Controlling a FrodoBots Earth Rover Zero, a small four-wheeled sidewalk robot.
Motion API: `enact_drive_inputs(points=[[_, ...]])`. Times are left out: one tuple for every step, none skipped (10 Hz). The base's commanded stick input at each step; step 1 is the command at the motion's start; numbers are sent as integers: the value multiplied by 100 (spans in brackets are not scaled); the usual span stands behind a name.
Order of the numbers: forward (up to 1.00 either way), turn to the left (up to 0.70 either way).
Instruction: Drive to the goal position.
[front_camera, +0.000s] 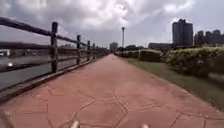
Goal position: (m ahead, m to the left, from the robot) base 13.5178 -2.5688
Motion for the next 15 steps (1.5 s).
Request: enact_drive_inputs(points=[[70,0],[70,0],[70,-2],[70,-2],[70,-4],[70,-7],[70,-11],[70,-19],[70,-32],[70,-31],[70,-10],[70,0],[70,0],[70,0],[70,0]])
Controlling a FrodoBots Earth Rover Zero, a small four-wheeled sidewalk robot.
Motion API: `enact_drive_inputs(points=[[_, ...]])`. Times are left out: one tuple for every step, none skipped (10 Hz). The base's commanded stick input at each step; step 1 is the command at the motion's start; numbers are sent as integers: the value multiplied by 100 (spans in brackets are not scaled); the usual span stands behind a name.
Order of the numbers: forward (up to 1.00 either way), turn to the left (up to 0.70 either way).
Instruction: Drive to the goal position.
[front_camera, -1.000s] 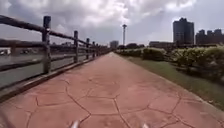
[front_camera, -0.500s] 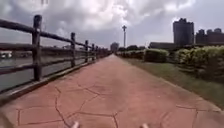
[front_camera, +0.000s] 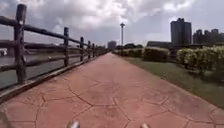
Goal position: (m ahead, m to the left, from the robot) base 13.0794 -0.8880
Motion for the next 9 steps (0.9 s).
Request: enact_drive_inputs(points=[[70,0],[70,0],[70,0],[70,0],[70,0],[70,0],[70,0],[70,0],[70,-2]])
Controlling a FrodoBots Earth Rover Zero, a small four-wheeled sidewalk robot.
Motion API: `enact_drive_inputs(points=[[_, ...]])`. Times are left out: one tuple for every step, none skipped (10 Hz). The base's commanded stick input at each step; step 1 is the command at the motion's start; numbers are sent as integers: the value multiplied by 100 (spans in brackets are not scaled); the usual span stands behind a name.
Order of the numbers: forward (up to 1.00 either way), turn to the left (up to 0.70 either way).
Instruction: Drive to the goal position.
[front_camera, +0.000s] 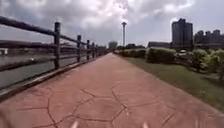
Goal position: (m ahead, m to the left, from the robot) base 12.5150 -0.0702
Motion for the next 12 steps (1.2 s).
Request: enact_drive_inputs(points=[[70,-7],[70,-25],[70,-29],[70,-5],[70,0],[70,0],[70,0],[70,0],[70,0],[70,0],[70,0],[70,0]])
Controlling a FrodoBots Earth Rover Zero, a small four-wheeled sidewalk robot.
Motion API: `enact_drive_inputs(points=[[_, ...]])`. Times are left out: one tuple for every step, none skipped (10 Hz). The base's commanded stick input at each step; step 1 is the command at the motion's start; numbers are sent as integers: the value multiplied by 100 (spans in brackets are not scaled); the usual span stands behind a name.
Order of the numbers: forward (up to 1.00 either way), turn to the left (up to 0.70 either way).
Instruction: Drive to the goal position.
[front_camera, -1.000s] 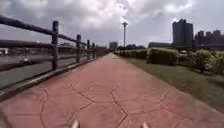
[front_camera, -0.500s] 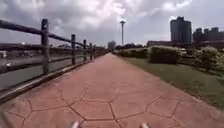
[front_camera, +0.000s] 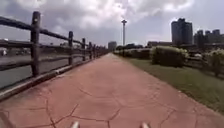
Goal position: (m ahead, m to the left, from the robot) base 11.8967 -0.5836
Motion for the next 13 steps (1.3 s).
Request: enact_drive_inputs(points=[[70,0],[70,0],[70,0],[70,0],[70,0],[70,0],[70,0],[70,0],[70,0],[70,0],[70,0],[70,0],[70,0]])
